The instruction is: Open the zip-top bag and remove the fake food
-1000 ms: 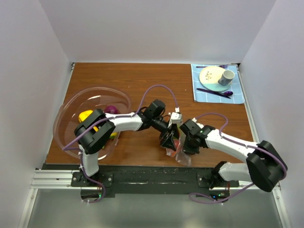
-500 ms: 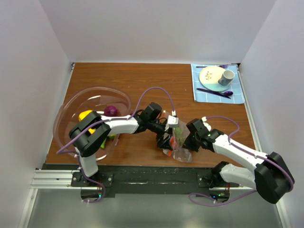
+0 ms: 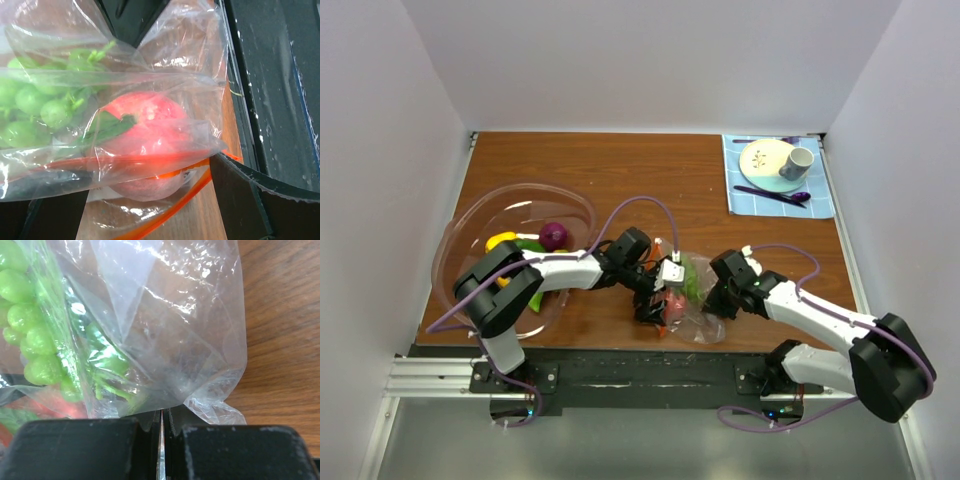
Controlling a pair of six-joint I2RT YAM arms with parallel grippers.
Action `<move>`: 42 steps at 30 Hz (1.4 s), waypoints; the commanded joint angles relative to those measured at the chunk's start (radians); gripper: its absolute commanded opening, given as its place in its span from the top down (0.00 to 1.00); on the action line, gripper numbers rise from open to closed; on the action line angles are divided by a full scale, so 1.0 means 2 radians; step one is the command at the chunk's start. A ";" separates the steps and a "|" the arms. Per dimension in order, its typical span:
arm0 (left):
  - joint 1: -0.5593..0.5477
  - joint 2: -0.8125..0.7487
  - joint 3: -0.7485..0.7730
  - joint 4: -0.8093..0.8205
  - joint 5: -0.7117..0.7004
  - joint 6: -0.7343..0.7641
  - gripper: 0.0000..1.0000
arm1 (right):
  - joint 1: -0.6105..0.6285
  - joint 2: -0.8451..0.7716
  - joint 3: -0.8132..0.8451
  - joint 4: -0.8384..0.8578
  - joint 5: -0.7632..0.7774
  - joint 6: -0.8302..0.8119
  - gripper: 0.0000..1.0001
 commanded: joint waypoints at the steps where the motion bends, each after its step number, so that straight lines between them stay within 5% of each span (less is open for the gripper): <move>1: -0.005 0.005 0.009 0.054 0.014 -0.016 0.00 | -0.002 0.004 -0.006 0.027 -0.001 -0.007 1.00; 9: -0.020 0.029 0.048 0.038 0.067 -0.020 0.06 | -0.002 0.028 -0.006 0.050 -0.022 -0.014 1.00; 12: -0.025 0.033 0.052 0.034 0.079 -0.018 0.23 | -0.002 0.038 -0.006 0.057 -0.028 -0.016 1.00; 13: -0.025 0.034 0.059 0.028 0.082 -0.013 0.38 | -0.002 0.039 -0.006 0.057 -0.026 -0.016 1.00; 15: -0.025 0.041 0.069 -0.021 0.084 0.013 0.52 | -0.002 0.037 -0.006 0.048 -0.023 -0.016 1.00; 16: -0.025 0.042 0.082 -0.041 0.082 0.025 0.69 | -0.002 0.032 -0.005 0.044 -0.022 -0.016 1.00; 26: 0.066 -0.002 0.099 -0.220 0.060 0.120 0.85 | -0.002 -0.013 0.007 -0.041 0.038 -0.007 1.00; 29: 0.107 -0.018 0.103 -0.269 0.046 0.154 0.83 | -0.002 -0.031 0.017 -0.088 0.073 0.001 1.00; 35: 0.148 -0.061 0.091 -0.324 0.031 0.183 0.60 | -0.002 -0.037 0.027 -0.107 0.096 0.000 1.00; 36: 0.150 -0.073 0.083 -0.325 0.029 0.182 0.49 | -0.002 -0.033 0.027 -0.107 0.096 0.000 1.00; 38: 0.149 -0.083 0.076 -0.325 0.023 0.181 0.00 | -0.002 -0.032 0.027 -0.108 0.097 0.000 1.00; 42: 0.149 -0.093 0.053 -0.308 0.024 0.168 0.00 | -0.002 -0.035 0.024 -0.099 0.093 -0.007 1.00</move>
